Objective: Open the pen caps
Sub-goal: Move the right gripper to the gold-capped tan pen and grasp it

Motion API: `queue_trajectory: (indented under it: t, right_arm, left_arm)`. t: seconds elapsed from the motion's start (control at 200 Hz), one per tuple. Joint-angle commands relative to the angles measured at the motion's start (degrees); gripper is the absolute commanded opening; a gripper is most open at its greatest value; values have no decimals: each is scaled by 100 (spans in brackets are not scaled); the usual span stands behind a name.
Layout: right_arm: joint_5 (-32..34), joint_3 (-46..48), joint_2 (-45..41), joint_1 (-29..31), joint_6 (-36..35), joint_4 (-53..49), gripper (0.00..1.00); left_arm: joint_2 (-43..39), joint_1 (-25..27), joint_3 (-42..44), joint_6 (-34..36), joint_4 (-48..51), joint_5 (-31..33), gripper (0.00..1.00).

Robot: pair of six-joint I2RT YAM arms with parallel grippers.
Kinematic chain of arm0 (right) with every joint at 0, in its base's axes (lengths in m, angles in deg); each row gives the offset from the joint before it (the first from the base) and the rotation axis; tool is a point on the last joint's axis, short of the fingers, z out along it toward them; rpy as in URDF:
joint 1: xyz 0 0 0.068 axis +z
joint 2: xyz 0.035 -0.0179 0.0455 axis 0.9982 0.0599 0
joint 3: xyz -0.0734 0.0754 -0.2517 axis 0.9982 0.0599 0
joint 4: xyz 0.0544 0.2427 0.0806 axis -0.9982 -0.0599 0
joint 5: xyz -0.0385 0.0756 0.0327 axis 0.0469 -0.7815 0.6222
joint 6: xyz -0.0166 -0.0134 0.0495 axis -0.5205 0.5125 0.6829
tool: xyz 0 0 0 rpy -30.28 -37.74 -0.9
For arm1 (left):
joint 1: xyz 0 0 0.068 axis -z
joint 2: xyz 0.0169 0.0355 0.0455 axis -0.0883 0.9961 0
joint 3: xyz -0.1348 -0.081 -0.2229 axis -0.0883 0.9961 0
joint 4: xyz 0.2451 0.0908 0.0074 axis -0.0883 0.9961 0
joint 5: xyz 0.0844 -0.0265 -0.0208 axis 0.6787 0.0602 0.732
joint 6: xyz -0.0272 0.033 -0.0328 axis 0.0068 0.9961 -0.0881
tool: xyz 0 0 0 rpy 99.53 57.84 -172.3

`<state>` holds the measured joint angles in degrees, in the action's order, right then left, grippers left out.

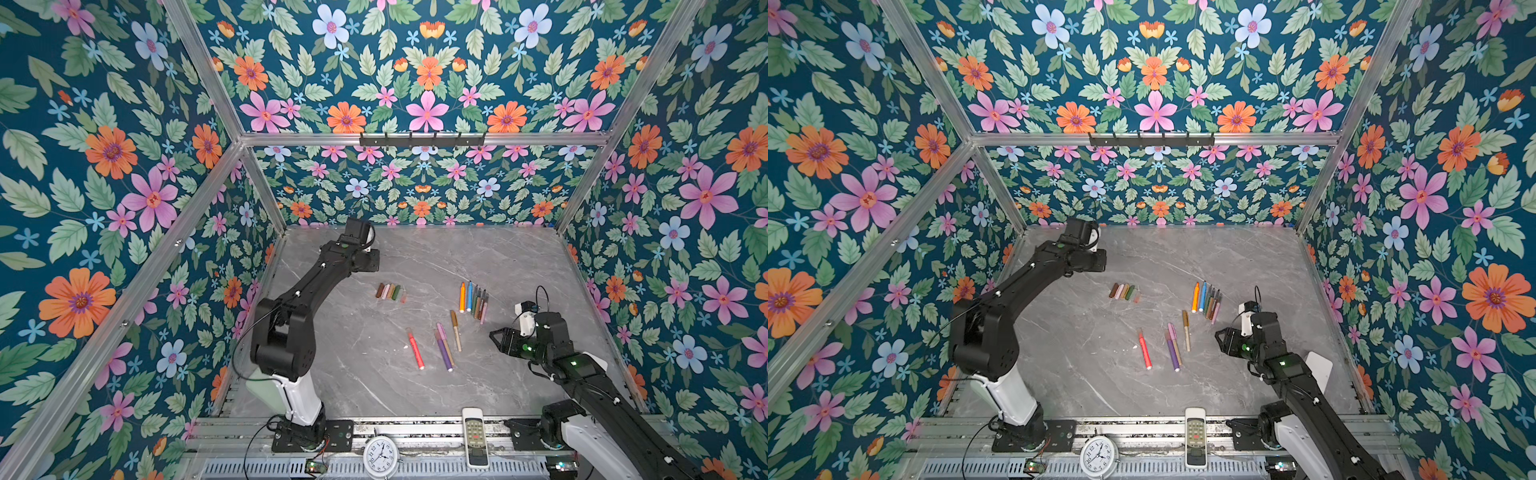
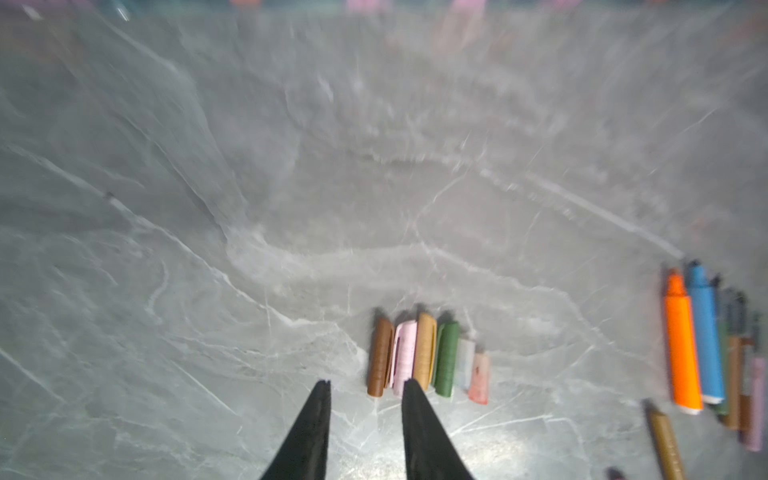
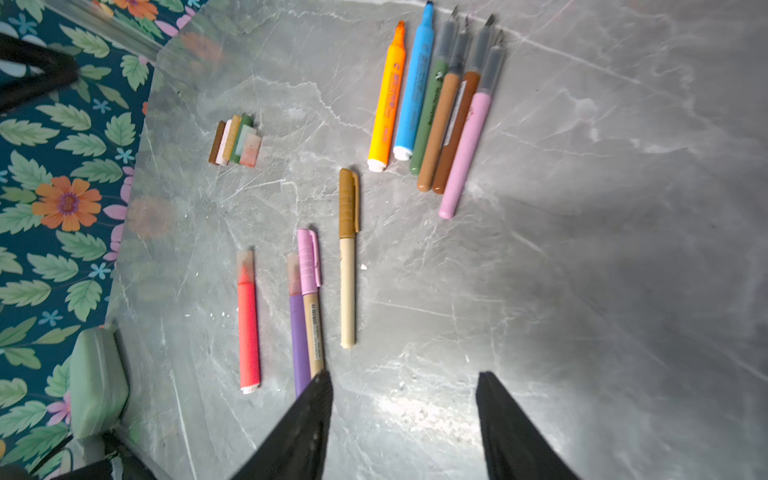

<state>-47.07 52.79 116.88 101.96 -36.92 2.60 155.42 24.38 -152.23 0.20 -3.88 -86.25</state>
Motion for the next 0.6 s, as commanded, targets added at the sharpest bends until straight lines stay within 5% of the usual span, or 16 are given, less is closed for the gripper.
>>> queue_trajectory:
  t: [0.0, 0.225, 0.475, 0.595]
  right_arm:
    - [193, -103, 312, 435, 204, -204, 54]
    - [1277, -850, 1562, 2010, 482, -723, 50]
    - [1314, -1905, 2690, 2216, 367, -1377, 39]
    - [1376, -2189, 3187, 2288, 391, -1371, 33]
  left_arm:
    - [-518, -7, 318, -172, -930, 77, 33]
    - [-1006, -9, 830, -589, -1605, -352, 33]
    - [-774, -26, -127, -538, -635, -1385, 33]
    - [-962, -40, 233, -670, -763, -2020, 33]
